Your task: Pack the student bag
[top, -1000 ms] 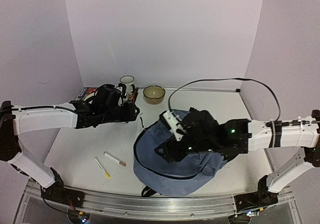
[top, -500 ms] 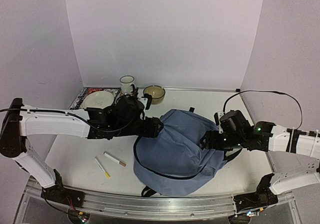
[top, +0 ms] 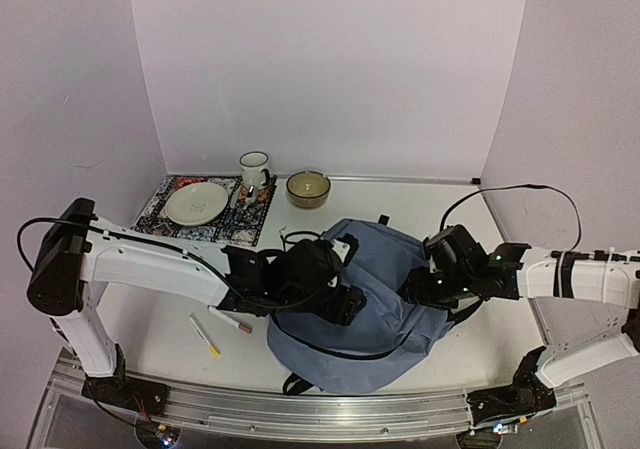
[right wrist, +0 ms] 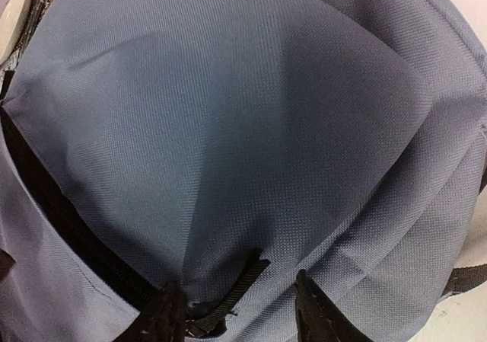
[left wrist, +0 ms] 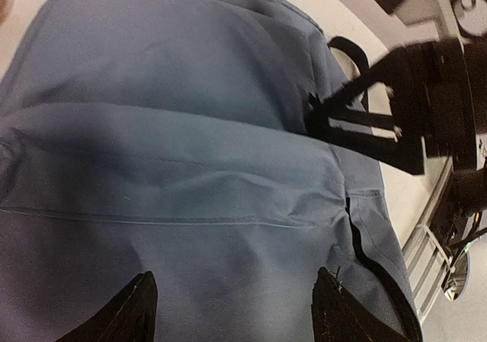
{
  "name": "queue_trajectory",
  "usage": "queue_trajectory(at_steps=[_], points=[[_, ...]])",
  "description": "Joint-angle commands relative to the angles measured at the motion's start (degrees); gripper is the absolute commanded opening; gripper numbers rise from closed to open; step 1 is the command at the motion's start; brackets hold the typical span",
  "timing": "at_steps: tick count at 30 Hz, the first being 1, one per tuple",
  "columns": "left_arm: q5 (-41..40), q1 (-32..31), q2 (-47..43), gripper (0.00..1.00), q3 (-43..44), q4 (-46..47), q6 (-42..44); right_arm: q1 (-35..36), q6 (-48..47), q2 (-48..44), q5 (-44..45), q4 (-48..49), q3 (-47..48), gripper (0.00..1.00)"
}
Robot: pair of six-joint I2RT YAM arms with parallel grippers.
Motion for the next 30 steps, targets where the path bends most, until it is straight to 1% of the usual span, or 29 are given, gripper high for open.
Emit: queue_trajectory(at_steps=[1,8,10,12,16,19,25,30], points=[[0.06,-3.22,4.11,0.71,2.28,1.93,2.2,-0.12,0.44,1.0,-0.58,0.0,1.34,0.42],[0.04,-6.26,9.85,0.68,1.21,2.87,2.55,-0.11,-0.66,0.38,-2.0,1.34,2.62,0.15],[0.15,-6.79,10.64,0.67,0.99,3.12,2.63,-0.1,-0.85,0.61,-2.1,1.41,3.04,0.05],[0.22,-7.24,11.05,0.66,0.78,3.53,2.8,-0.14,-1.11,0.96,-2.62,1.54,3.52,0.0],[1.03,-7.79,12.0,0.65,0.52,3.92,2.81,-0.06,-2.83,2.25,-4.36,3.08,5.95,0.0],[1.25,-8.48,12.39,0.64,0.34,4.12,3.01,-0.06,-4.76,5.0,-5.98,4.35,9.91,0.0],[0.75,-9.9,12.56,0.63,0.38,4.19,3.26,0.27,-8.44,15.73,-11.3,7.27,20.34,0.0],[0.85,-10.7,12.41,0.63,0.38,4.87,2.66,2.21,-10.53,26.24,-15.07,8.08,30.54,0.0]])
